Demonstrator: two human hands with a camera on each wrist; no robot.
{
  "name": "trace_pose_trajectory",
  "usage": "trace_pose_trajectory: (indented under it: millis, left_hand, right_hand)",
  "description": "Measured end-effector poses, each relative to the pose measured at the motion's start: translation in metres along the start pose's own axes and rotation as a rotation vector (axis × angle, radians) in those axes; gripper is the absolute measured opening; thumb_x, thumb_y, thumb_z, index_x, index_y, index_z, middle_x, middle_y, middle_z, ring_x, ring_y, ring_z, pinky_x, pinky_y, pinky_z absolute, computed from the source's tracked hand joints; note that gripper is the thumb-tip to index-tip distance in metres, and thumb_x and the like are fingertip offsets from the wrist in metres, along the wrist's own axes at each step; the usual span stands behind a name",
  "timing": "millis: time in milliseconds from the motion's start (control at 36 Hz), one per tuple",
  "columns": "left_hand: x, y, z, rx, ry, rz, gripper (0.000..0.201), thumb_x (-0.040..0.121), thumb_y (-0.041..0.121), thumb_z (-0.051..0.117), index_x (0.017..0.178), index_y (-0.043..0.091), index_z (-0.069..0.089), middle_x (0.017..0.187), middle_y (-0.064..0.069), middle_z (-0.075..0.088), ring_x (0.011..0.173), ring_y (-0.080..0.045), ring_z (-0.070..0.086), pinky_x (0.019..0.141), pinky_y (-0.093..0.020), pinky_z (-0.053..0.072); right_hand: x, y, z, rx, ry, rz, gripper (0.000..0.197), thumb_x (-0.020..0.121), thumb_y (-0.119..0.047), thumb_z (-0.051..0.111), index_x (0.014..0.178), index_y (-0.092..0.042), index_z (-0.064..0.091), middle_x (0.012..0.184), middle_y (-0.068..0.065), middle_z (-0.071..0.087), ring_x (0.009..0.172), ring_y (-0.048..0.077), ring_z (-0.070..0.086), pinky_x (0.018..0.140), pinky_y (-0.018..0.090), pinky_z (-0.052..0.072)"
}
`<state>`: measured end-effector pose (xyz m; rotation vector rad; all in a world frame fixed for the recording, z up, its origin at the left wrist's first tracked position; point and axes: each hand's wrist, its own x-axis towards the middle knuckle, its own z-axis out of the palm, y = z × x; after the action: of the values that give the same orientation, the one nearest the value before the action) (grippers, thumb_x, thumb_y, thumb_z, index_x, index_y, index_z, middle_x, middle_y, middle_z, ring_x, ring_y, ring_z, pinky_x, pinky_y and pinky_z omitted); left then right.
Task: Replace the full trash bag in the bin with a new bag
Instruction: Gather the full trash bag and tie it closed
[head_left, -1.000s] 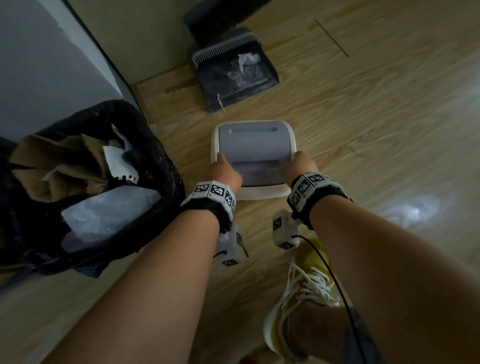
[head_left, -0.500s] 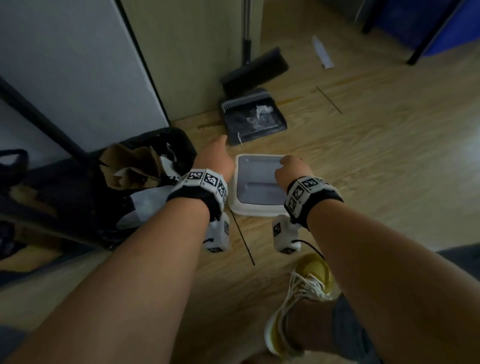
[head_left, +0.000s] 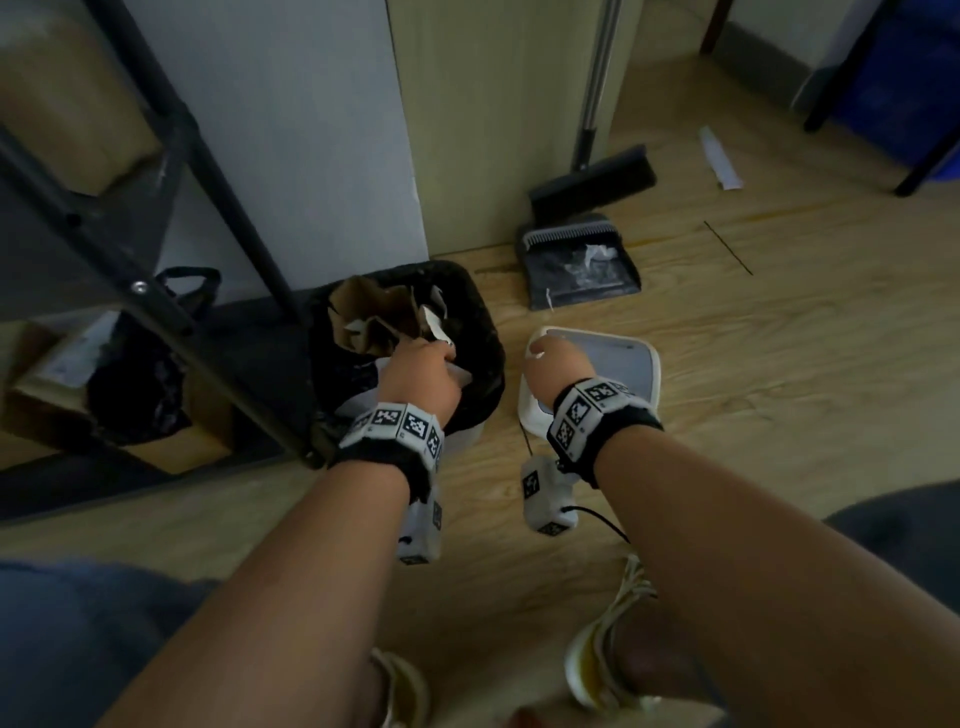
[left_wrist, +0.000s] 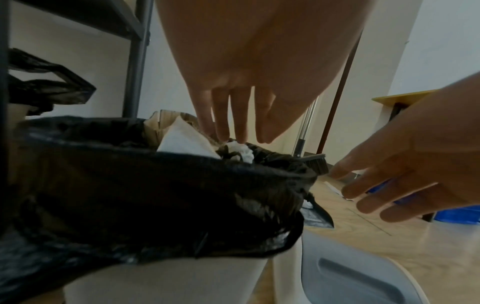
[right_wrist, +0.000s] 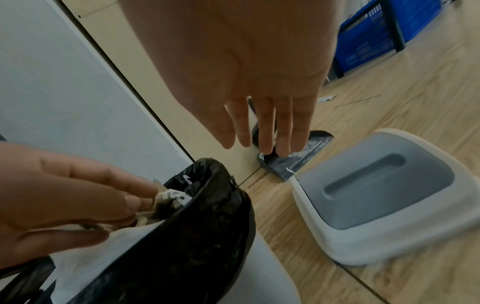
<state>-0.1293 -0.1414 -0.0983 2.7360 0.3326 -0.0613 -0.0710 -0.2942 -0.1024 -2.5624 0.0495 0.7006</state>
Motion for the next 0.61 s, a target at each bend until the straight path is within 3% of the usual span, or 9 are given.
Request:
trace_pose_trajectory:
  millis: [167, 278, 444, 500, 611]
  left_hand:
    - [-0.004, -0.008, 0.018, -0.009, -0.01, 0.075, 0.03, 0.095, 0.025, 0.047, 0.116, 0.026, 0.068, 0.124, 0.002, 0.062, 0.113, -0.019, 0.058, 0.09, -0.036, 0.053]
    - [-0.001, -0.012, 0.021, -0.035, 0.028, 0.111, 0.028, 0.095, 0.026, 0.049, 0.111, 0.025, 0.072, 0.118, 0.003, 0.066, 0.11, -0.016, 0.059, 0.089, -0.032, 0.052]
    - [-0.004, -0.016, 0.02, -0.061, 0.049, 0.08, 0.026, 0.089, 0.033, 0.054, 0.091, 0.018, 0.074, 0.103, 0.001, 0.069, 0.101, -0.018, 0.061, 0.083, -0.031, 0.051]
    - [-0.007, -0.016, 0.019, -0.057, 0.054, 0.096, 0.025, 0.087, 0.033, 0.056, 0.088, 0.016, 0.075, 0.101, 0.001, 0.07, 0.099, -0.019, 0.062, 0.08, -0.029, 0.051]
    - [-0.009, -0.016, 0.018, -0.049, 0.05, 0.122, 0.022, 0.088, 0.033, 0.058, 0.096, 0.022, 0.075, 0.109, 0.003, 0.069, 0.106, -0.017, 0.059, 0.082, -0.024, 0.044]
  right_hand:
    - [0.016, 0.001, 0.022, 0.017, -0.036, 0.047, 0.033, 0.103, -0.014, 0.037, 0.123, -0.002, 0.06, 0.127, 0.02, 0.06, 0.116, 0.035, 0.057, 0.086, 0.036, 0.045]
    - [0.025, 0.002, 0.034, 0.09, 0.004, 0.04, 0.036, 0.1, -0.019, 0.042, 0.126, -0.002, 0.06, 0.127, 0.019, 0.06, 0.119, 0.034, 0.056, 0.097, 0.038, 0.045]
    - [0.029, -0.01, 0.038, 0.091, -0.072, 0.101, 0.035, 0.102, -0.012, 0.039, 0.13, -0.001, 0.056, 0.134, 0.015, 0.056, 0.123, 0.031, 0.054, 0.1, 0.035, 0.044]
    - [0.026, -0.014, 0.037, -0.023, -0.084, 0.044, 0.034, 0.102, -0.016, 0.041, 0.13, -0.006, 0.057, 0.133, 0.011, 0.057, 0.122, 0.028, 0.055, 0.096, 0.034, 0.046]
    - [0.025, -0.015, 0.035, -0.257, -0.095, -0.037, 0.032, 0.102, -0.02, 0.043, 0.127, -0.008, 0.059, 0.129, 0.009, 0.06, 0.119, 0.025, 0.057, 0.094, 0.033, 0.048]
